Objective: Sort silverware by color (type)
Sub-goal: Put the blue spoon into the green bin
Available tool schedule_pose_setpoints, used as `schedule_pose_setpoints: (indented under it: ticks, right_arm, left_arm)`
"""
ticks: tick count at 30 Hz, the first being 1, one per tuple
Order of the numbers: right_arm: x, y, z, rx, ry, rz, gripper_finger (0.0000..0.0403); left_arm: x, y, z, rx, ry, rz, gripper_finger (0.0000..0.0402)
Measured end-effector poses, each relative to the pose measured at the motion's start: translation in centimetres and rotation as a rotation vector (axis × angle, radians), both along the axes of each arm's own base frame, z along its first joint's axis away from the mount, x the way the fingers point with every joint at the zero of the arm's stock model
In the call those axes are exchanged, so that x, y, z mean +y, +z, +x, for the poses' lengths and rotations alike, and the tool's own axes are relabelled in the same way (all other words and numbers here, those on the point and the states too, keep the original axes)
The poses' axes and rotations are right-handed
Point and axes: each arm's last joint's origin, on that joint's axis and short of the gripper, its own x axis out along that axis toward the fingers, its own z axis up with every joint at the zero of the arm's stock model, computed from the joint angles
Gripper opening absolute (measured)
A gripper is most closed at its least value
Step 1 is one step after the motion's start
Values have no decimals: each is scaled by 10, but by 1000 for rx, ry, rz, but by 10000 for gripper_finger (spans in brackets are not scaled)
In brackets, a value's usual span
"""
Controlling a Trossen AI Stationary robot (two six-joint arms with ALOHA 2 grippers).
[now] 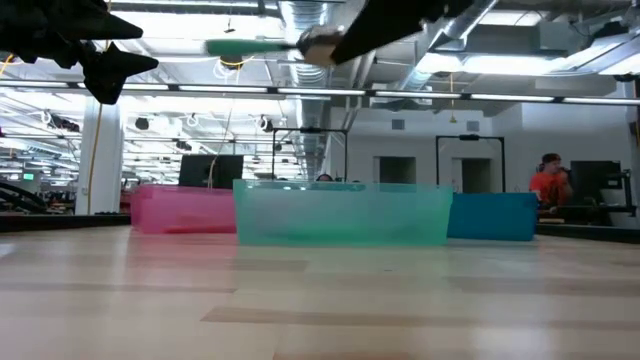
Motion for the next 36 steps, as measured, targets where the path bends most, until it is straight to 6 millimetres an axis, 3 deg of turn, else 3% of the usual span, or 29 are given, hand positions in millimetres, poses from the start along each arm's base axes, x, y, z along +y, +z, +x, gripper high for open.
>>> schedule_pose_setpoints:
  ticks: [6, 10, 15, 26, 36]
  right_arm:
    - [-15, 29, -24, -36, -133, -65, 26]
    - [-23, 37, -39, -49, -252, -74, 26]
    - [-29, 32, -50, -16, -345, -82, 26]
    - [-31, 21, -50, 58, -361, -145, 26]
    - [-49, 14, -52, 113, -461, -187, 26]
  left_arm:
    - [0, 0, 0, 0, 0, 0, 214]
    - [0, 0, 0, 0, 0, 1, 214]
    - [0, 0, 0, 1, 13, 13, 214]
    - [1, 0, 0, 3, 20, 20, 214]
    - [1, -1, 0, 8, 20, 20, 214]
